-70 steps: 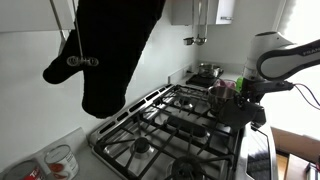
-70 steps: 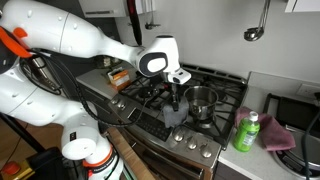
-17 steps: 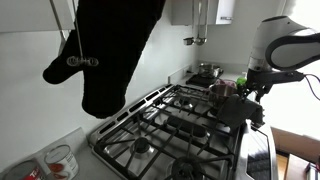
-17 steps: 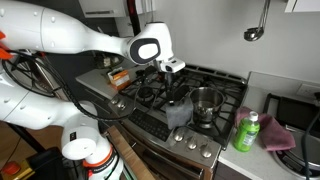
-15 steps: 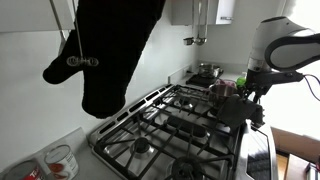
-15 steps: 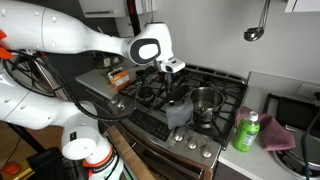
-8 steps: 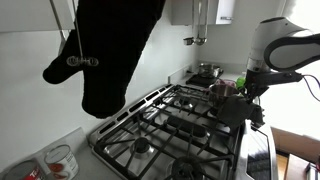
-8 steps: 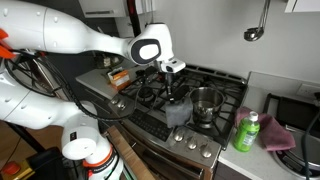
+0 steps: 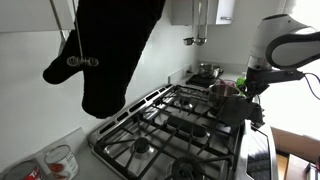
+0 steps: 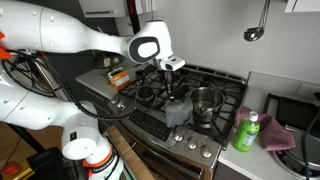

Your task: Move the pot to the right plate, remove the towel and put it on the stove

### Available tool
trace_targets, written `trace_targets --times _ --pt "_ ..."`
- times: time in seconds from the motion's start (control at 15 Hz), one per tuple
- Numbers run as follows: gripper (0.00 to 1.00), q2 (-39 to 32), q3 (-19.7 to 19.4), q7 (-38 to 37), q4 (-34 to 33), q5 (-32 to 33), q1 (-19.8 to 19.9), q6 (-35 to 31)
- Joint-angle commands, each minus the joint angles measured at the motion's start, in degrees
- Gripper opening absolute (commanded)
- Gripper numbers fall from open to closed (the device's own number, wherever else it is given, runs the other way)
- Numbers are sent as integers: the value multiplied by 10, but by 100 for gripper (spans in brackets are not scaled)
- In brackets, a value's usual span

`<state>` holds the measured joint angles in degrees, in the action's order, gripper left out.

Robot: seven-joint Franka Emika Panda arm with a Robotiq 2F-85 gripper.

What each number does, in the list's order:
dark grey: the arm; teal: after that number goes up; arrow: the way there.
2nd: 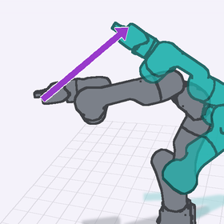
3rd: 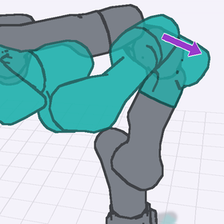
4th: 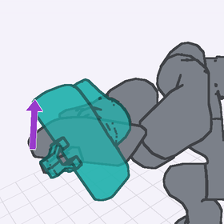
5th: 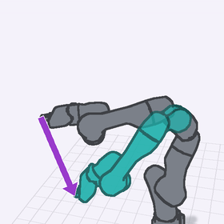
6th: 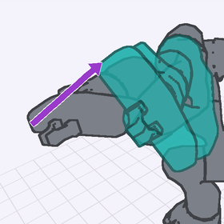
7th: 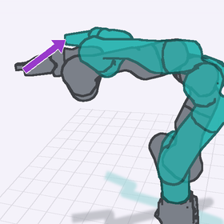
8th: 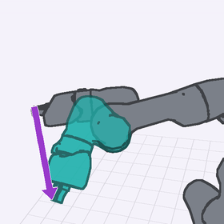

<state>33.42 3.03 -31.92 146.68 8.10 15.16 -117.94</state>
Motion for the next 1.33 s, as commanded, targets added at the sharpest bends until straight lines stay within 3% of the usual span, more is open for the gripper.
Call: trace_targets --times 0.0,0.33,0.67,1.27 --pt "1 42 10 -2 -13 14 -6 32" --pt "1 76 40 -6 -44 23 -12 41" --pt "1 99 82 -5 -66 44 -28 4" --pt "1 33 136 18 -78 42 -81 -107"
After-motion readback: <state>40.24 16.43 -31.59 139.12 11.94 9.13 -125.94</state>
